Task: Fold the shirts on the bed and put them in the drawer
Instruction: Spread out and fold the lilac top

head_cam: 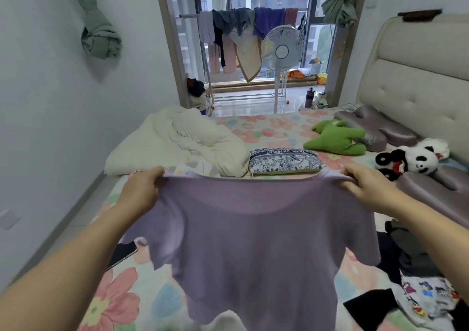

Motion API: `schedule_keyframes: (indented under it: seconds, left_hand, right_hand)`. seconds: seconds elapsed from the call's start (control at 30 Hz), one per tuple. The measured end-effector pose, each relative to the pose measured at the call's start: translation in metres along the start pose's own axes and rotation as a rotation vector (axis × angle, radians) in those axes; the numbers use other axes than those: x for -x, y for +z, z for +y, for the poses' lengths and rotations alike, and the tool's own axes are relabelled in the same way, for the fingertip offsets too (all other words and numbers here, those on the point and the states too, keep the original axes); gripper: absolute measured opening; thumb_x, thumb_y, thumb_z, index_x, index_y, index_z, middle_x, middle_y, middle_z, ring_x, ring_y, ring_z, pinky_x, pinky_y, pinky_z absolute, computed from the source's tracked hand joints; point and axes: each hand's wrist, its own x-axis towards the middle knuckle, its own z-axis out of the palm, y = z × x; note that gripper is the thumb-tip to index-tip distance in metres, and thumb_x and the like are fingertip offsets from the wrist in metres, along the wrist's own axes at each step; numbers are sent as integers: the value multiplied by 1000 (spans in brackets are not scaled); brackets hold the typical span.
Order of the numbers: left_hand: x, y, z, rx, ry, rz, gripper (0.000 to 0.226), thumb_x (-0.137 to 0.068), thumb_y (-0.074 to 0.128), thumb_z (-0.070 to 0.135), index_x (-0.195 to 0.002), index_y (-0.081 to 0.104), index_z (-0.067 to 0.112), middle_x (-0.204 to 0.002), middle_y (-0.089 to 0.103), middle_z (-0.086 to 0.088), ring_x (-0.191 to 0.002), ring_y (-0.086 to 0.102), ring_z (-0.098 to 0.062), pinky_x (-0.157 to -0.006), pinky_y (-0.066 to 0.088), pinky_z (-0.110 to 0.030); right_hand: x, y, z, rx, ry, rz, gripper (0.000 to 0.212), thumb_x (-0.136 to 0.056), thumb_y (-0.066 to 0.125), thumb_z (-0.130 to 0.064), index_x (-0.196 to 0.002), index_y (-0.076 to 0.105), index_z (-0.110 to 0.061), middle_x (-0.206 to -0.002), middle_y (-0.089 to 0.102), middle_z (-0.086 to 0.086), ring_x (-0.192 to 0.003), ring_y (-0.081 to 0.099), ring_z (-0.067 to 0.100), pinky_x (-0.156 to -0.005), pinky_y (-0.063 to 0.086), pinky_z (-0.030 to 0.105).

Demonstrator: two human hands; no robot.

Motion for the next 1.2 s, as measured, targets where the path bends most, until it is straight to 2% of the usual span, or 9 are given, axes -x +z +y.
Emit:
schedule_keyframes:
  seconds: [0.13,0.3,0.47,0.53,0.67,0.8,0.9,1.1,1.2]
  left_hand:
    - [2,3,-2,-21,-103,47,19,-95,45,20,-79,40,12,-87,57,-30,-84,53,-42,-65,32,-40]
    - [7,-8,-18,-180,1,-80,29,-93,51,21,-82,55,-6,-95,59,-30,-91,55,-41,-69,34,-38]
    - [19,-2,-20,133,-94,20,22,-96,43,10,-98,58,-6,-102,60,-28,-96,54,-39,-77,36,-38]
    - [22,6,-14,249,-181,16,20,-97,41,13,-92,55,0,-100,60,-29,-91,55,-36,-78,39,-41]
    - [32,0,-4,436,-220,12,29,-88,56,30,-77,49,3,-69,49,-15,-67,40,-22,-60,30,-35]
    - [35,-42,-18,353,-77,-227,66,-48,61,57,-77,46,0,-64,42,-2,-59,39,-12,-59,32,-29]
    - [30,-78,-51,423,33,-480,57,-49,70,59,-83,60,14,-66,61,2,-60,55,-5,-57,43,-19]
    - [-8,-61,-97,371,-17,-558,67,-45,68,80,-86,65,27,-74,69,0,-69,64,-10,-63,50,-19]
    - [-39,13,-102,252,-103,-601,62,-57,69,66,-90,57,15,-81,64,-15,-75,61,-27,-75,50,-42]
  right_hand:
    - [-2,3,-1,-12,2,126,41,-88,55,-9,-66,27,-29,-72,45,3,-72,39,22,-58,15,36]
    - [-1,-8,5,123,-31,62,37,-80,70,-29,-58,40,-22,-56,41,-6,-62,41,24,-49,24,31]
    - [-6,2,7,52,-32,-39,35,-86,64,-21,-55,49,-16,-55,47,5,-62,46,27,-54,27,36]
    - [-8,11,5,-31,-19,-6,19,-90,56,-11,-72,60,-10,-66,56,9,-73,53,28,-60,30,36]
    - [-4,20,0,-138,-35,64,11,-91,53,-5,-85,61,-7,-77,62,13,-80,56,27,-66,32,33]
    - [3,0,-5,-72,-113,-60,26,-86,62,-17,-62,53,-16,-57,52,4,-60,48,22,-60,34,26]
    - [8,-27,-4,-64,-216,-173,32,-82,65,-41,-63,58,-16,-53,51,1,-54,50,13,-56,39,29]
    - [-20,-27,-1,-63,-213,-232,26,-75,55,-58,-70,58,-33,-56,57,-9,-54,55,4,-47,39,14]
    - [-60,43,30,20,-167,-296,24,-79,58,-51,-69,57,-29,-60,58,-11,-59,54,5,-55,41,18]
